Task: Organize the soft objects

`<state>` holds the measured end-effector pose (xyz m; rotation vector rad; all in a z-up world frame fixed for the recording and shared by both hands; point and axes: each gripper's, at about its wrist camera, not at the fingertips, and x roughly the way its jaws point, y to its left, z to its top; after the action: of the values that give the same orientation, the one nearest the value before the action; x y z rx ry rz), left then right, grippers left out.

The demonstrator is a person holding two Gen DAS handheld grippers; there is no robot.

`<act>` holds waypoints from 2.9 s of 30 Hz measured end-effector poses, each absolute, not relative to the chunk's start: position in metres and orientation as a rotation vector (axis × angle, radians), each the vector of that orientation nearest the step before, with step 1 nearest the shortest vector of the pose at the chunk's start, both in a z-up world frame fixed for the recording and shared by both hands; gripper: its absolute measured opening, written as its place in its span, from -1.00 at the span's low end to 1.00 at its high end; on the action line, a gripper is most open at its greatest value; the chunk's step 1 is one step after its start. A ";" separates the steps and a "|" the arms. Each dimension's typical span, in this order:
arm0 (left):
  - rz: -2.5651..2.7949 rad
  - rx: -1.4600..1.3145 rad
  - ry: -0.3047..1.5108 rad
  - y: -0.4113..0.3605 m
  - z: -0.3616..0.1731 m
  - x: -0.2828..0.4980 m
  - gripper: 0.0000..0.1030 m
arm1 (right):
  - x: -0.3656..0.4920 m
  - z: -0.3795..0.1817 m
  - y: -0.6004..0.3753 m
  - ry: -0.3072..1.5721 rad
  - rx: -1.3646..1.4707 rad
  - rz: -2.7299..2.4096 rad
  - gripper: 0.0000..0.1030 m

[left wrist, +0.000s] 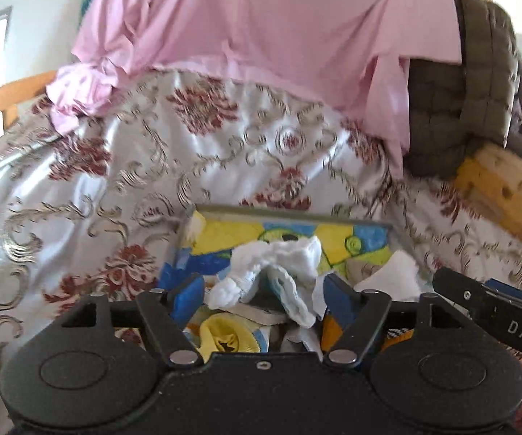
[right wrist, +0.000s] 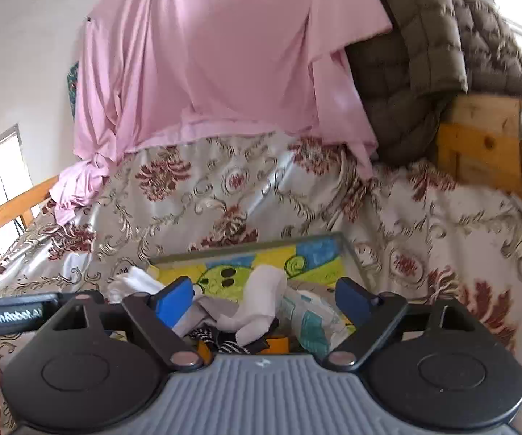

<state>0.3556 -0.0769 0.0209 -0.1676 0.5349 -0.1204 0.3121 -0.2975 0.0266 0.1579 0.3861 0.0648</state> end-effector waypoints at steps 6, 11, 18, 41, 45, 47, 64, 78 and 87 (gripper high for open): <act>-0.119 -0.169 0.448 -0.069 0.039 0.313 0.63 | 0.274 0.041 -0.293 0.330 0.140 0.070 0.94; -0.104 -0.160 0.407 -0.066 0.048 0.279 0.84 | 0.242 0.048 -0.288 0.309 0.149 0.088 0.99; -0.080 -0.178 0.384 -0.056 0.046 0.224 0.92 | 0.191 0.051 -0.278 0.279 0.126 0.092 0.99; 0.010 -0.171 0.442 -0.015 0.021 0.080 0.98 | 0.063 0.026 -0.263 0.403 0.193 0.040 0.99; 0.011 -0.167 0.435 -0.011 0.014 0.066 0.98 | 0.053 0.024 -0.253 0.417 0.160 0.046 0.99; 0.009 -0.156 0.437 -0.011 0.011 0.063 0.98 | 0.049 0.023 -0.250 0.420 0.154 0.047 0.99; 0.019 -0.127 0.465 -0.013 -0.001 0.054 0.98 | 0.050 0.013 -0.245 0.480 0.147 0.045 0.99; 0.025 -0.120 0.479 -0.013 -0.004 0.054 0.98 | 0.053 0.008 -0.241 0.517 0.126 0.049 0.99; 0.029 -0.117 0.479 -0.013 -0.005 0.054 0.98 | 0.053 0.008 -0.241 0.513 0.128 0.050 0.99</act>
<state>0.0536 -0.0133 -0.0048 -0.1169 0.4791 0.0292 0.0528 -0.2408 0.0075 0.1282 0.5131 0.0496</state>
